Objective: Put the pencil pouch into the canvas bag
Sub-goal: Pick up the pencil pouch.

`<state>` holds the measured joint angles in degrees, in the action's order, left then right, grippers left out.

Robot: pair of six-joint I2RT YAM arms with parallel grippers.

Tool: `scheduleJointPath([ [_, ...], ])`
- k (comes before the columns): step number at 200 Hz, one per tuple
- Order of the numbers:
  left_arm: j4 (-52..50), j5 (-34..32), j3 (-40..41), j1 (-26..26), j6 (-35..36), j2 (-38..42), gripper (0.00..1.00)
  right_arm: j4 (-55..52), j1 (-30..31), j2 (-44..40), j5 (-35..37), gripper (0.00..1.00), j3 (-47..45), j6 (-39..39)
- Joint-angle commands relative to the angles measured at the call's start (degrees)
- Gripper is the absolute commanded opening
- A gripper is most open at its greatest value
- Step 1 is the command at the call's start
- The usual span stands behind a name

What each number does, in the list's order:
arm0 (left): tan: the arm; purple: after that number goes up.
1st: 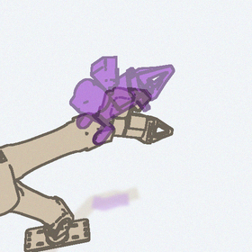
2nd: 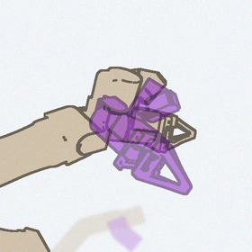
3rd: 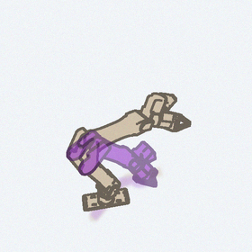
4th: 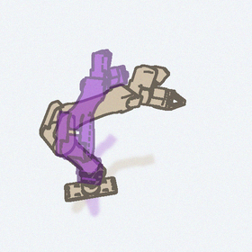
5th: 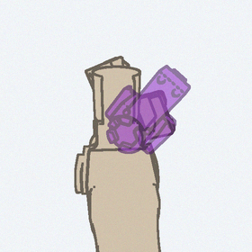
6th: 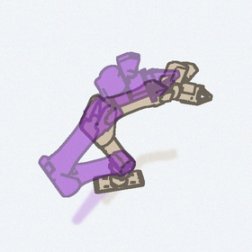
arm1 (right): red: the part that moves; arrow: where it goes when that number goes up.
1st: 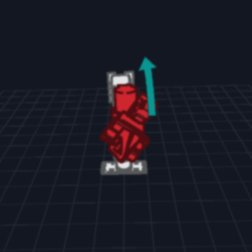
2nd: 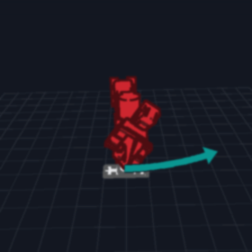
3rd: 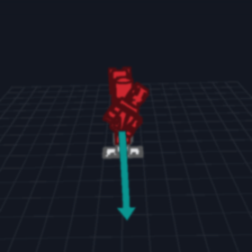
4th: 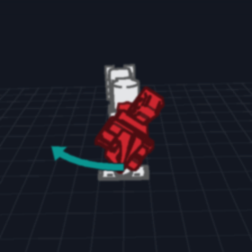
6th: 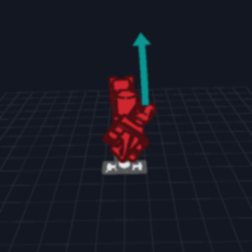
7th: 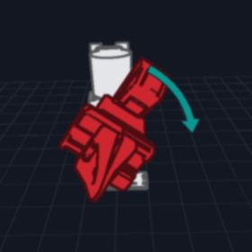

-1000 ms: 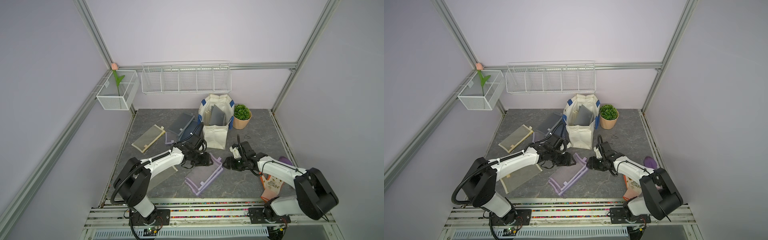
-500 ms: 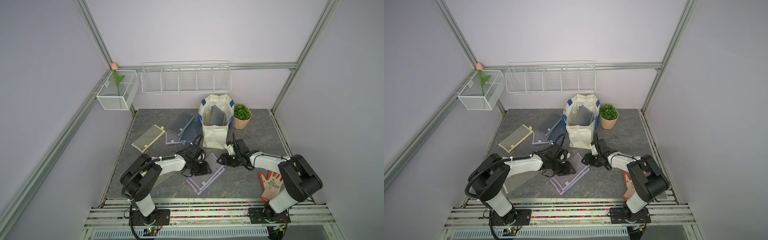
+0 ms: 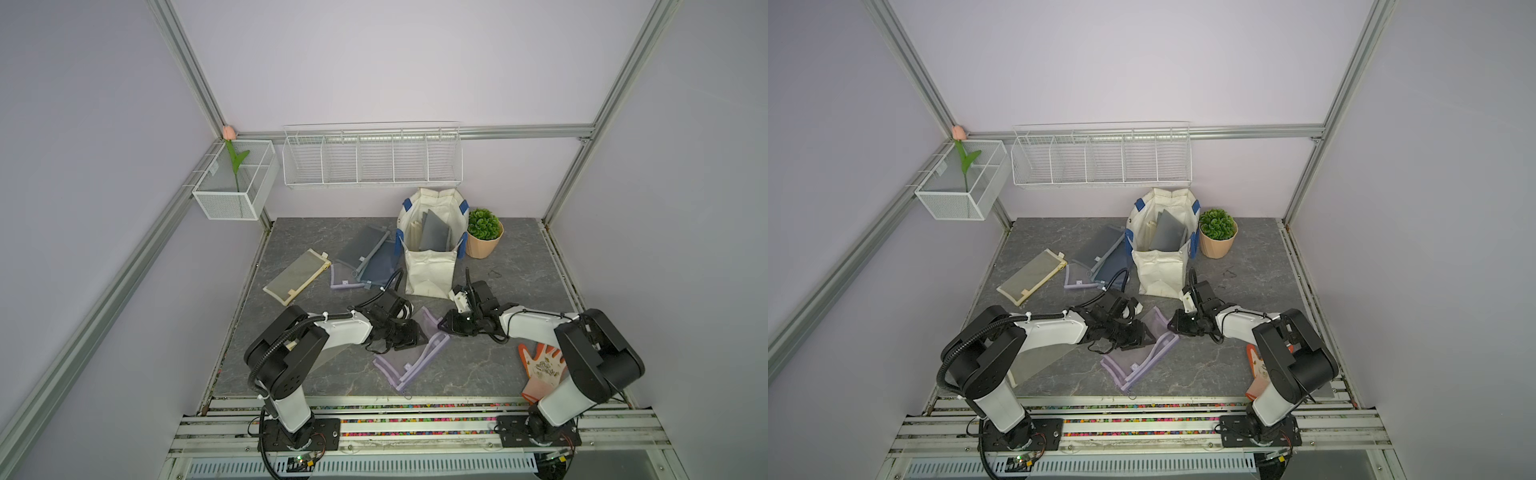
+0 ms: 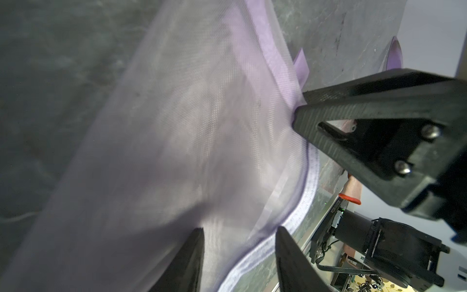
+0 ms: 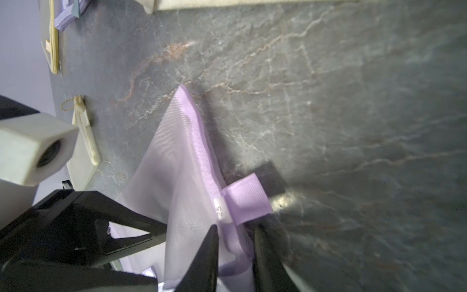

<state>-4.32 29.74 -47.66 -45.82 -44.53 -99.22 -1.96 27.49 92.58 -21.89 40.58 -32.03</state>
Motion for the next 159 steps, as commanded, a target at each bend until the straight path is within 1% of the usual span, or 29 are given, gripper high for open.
scheduleJointPath([
  [1,-2.52,-2.56,2.05,-0.41,-0.81,-2.21,0.47,-0.85,0.35,-1.47,-0.11,0.17,-0.33,0.41],
  [38,-3.7,-3.14,1.72,-0.4,-0.61,-0.9,0.47,-1.96,0.46,-5.77,1.44,0.07,-0.41,2.2],
  [58,-9.0,-5.65,-0.88,-0.39,1.91,2.18,0.47,-2.96,0.44,-10.38,2.19,0.07,-1.21,3.4],
  [65,-10.97,-6.6,-1.88,-0.34,3.14,4.45,0.47,-3.1,0.48,-12.69,2.19,0.07,-1.81,3.78],
  [76,-14.42,-8.43,-4.05,-0.32,5.53,8.57,0.51,-3.4,0.63,-16.77,2.2,0.06,-2.84,4.69],
  [93,-20.41,-10.48,-7.97,-0.23,9.52,14.63,0.6,-4.87,1.04,-23.71,2.05,0.07,-3.96,7.42],
  [112,-25.4,-11.66,-11.05,0.48,13.07,21.68,0.72,-10.86,1.16,-30.17,1.08,0.06,-2.58,11.64],
  [139,-28.64,-13.3,-11.25,4.19,15.63,31.08,0.73,-20.15,1.16,-35.57,-3.17,0.06,3.19,17.46],
  [150,-26.56,-12.78,-9.27,6.31,16.86,35.21,0.73,-23.16,1.15,-36.6,-5.36,0.06,6.26,18.74],
  [159,-24.56,-10.7,-7.5,8.44,17.52,38.31,0.76,-25.17,1.17,-36.89,-7.15,0.07,8.8,19.11],
])
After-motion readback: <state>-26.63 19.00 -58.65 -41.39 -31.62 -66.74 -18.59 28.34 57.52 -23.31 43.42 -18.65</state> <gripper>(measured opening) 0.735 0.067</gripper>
